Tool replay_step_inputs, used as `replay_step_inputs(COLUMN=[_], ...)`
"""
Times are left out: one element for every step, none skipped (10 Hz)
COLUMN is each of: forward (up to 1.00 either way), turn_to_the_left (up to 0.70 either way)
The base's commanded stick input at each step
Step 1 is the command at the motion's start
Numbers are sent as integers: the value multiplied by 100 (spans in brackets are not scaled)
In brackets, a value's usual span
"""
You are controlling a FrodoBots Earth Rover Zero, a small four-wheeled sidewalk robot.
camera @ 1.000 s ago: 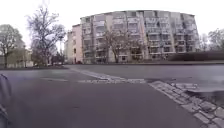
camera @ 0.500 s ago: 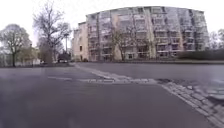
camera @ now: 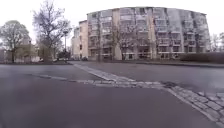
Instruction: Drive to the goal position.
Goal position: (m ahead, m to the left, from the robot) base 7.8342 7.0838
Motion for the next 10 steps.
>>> replay_step_inputs(forward=[85, 85, 85, 85, 85, 85, 85, 85, 85, 85], turn_to_the_left=[2, 15, 34, 34, 34, 0, 0, 0, 0, 0])
